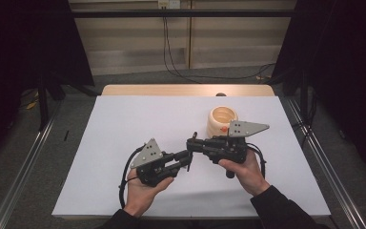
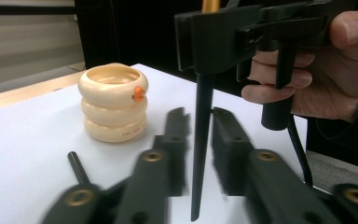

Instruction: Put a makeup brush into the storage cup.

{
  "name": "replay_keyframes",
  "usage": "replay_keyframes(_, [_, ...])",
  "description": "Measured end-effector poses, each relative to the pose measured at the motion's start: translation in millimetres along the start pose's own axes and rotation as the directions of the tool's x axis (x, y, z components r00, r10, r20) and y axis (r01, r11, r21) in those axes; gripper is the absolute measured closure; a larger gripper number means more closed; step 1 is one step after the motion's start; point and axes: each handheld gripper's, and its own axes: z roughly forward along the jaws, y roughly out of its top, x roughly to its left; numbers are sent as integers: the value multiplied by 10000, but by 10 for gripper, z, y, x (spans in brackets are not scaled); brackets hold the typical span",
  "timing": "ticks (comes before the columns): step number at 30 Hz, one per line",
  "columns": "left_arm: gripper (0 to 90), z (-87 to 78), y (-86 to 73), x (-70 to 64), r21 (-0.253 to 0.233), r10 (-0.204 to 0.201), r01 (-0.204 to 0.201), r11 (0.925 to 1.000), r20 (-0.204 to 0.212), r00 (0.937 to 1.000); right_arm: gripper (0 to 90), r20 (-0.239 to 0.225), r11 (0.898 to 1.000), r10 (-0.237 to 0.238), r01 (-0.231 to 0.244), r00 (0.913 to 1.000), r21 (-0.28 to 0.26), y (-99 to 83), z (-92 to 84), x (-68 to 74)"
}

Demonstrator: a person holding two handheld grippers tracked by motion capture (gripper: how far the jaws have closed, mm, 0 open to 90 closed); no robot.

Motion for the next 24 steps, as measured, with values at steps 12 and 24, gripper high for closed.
replay_keyframes(12, [87,51,-30,78,185,-421,436,9989,-758,9962,839,156,9998,-173,172,9997,43,4,0,13])
replay_keyframes(24, [21,-11,-40,94,-23,178,-181,9998,-982,9950,839,361,9997,-223,227,9991,-89,17,-40,-22])
